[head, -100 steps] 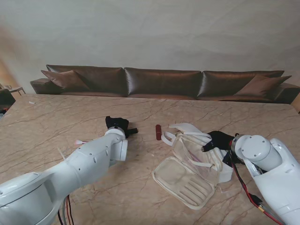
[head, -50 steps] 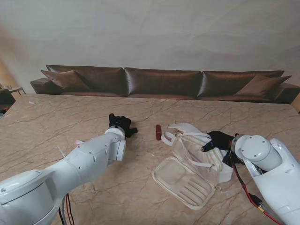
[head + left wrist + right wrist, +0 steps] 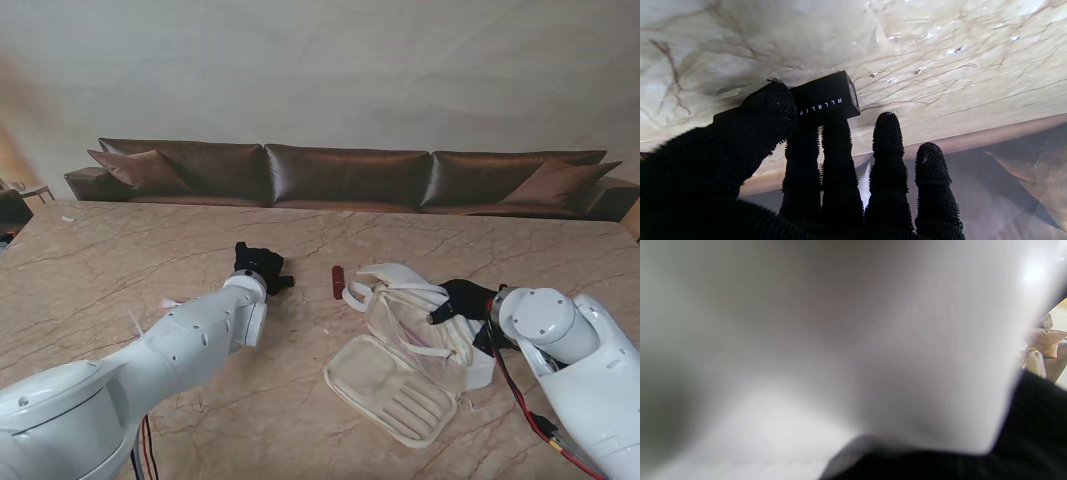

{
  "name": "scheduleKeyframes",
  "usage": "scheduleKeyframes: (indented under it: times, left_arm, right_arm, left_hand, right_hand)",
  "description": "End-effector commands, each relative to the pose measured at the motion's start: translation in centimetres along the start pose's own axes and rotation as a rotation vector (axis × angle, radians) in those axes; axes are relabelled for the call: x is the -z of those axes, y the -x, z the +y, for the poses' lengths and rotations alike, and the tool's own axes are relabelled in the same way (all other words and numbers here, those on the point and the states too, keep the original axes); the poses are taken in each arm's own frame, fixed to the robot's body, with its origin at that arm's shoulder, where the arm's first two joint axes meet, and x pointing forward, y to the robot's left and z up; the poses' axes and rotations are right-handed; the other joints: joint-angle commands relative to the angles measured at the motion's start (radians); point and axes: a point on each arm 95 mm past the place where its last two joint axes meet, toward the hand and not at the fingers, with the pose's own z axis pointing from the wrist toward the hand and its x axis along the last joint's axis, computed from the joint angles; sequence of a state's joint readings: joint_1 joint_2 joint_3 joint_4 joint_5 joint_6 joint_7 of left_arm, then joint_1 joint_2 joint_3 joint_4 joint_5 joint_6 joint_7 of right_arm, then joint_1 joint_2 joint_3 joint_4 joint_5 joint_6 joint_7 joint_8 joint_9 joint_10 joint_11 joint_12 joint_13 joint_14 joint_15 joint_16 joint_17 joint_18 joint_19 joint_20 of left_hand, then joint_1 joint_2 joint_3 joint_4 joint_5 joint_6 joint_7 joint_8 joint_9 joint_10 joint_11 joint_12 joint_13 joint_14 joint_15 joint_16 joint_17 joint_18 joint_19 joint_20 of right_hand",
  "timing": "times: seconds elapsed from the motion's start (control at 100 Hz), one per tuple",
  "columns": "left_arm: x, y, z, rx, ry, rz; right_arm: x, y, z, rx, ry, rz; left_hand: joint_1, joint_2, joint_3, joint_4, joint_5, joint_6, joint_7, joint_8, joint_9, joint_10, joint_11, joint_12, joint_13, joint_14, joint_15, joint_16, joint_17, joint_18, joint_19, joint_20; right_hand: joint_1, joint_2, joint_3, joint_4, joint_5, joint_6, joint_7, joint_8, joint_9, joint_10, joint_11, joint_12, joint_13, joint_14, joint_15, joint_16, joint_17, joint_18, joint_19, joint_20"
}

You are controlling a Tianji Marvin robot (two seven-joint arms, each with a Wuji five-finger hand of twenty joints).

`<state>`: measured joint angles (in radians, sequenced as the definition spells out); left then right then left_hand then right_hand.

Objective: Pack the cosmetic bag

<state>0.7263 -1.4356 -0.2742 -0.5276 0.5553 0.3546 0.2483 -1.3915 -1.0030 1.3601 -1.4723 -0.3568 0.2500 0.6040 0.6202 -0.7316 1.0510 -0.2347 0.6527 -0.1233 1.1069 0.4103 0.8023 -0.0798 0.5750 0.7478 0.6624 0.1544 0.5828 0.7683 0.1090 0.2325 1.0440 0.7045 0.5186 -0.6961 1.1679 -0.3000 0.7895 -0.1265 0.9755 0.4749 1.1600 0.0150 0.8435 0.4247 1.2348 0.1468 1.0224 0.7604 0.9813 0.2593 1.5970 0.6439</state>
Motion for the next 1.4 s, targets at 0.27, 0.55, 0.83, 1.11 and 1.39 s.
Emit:
scheduleKeyframes:
  times: [0.27,0.55,0.83,1.11,1.39]
  left_arm:
    - [1.9,0.6,2.3,0.043,0.017,0.019]
    - [4.1,1.3,0.0,0.029,-0.11,0.061]
    - [8.2,1.0,-2.6,0.029,-0.257,0.116]
    - [13.6,-1.9,-5.1,0.07,-0.461,0.247]
    - [17.2,-6.6,-5.3,0.186,-0.576,0.384]
  right_arm:
    - [-0.1,-0.8,-0.4,0.006,-0.008,0.019]
    - [-0.1,-1.0,-0.5,0.005,-0.005,0.021]
    - [-0.2,-1.2,-0.7,0.006,-0.001,0.025]
    - [-0.2,-1.3,-0.8,0.011,0.001,0.03]
    - [-0.1,-1.5,-0.8,0.017,0.002,0.039]
  left_hand:
    - [0.095,0.162,-0.082,-0.02,0.043,-0.15,-0.081,0.304,0.177,-0.036,-0.188,0.048,0.055,-0.045,0.052,0.03,0.032,-0.015,0.044,0.003]
    - [0.101,0.166,-0.089,-0.025,0.054,-0.141,-0.096,0.319,0.227,-0.03,-0.221,0.11,0.076,-0.055,0.06,0.038,0.048,-0.014,0.047,-0.004]
    - [0.101,0.166,-0.091,-0.024,0.063,-0.139,-0.102,0.321,0.236,-0.028,-0.221,0.126,0.079,-0.048,0.054,0.041,0.042,-0.009,0.036,-0.01]
    - [0.095,0.168,-0.097,-0.021,0.068,-0.15,-0.114,0.319,0.242,-0.039,-0.23,0.136,0.083,-0.052,0.046,0.044,0.042,-0.009,0.035,-0.011]
    - [0.081,0.165,-0.096,-0.019,0.083,-0.174,-0.133,0.31,0.26,-0.058,-0.255,0.128,0.073,-0.056,0.031,0.052,0.028,-0.025,0.025,-0.007]
  right_hand:
    - [0.086,0.093,0.108,0.028,0.071,-0.19,0.052,0.011,0.045,-0.022,0.025,0.015,0.072,-0.03,0.069,0.004,0.031,-0.012,0.064,0.005]
    - [0.086,0.094,0.105,0.029,0.074,-0.189,0.053,0.011,0.042,-0.022,0.027,0.018,0.072,-0.03,0.07,0.003,0.031,-0.012,0.064,0.005]
    - [0.088,0.095,0.103,0.029,0.073,-0.187,0.052,0.011,0.041,-0.02,0.027,0.019,0.072,-0.03,0.07,0.003,0.031,-0.012,0.064,0.004]
    - [0.089,0.097,0.101,0.03,0.074,-0.186,0.053,0.011,0.042,-0.019,0.027,0.019,0.072,-0.031,0.072,0.003,0.032,-0.014,0.065,0.004]
    - [0.088,0.096,0.102,0.03,0.07,-0.187,0.05,0.01,0.042,-0.021,0.027,0.019,0.072,-0.031,0.073,0.003,0.033,-0.014,0.066,0.003]
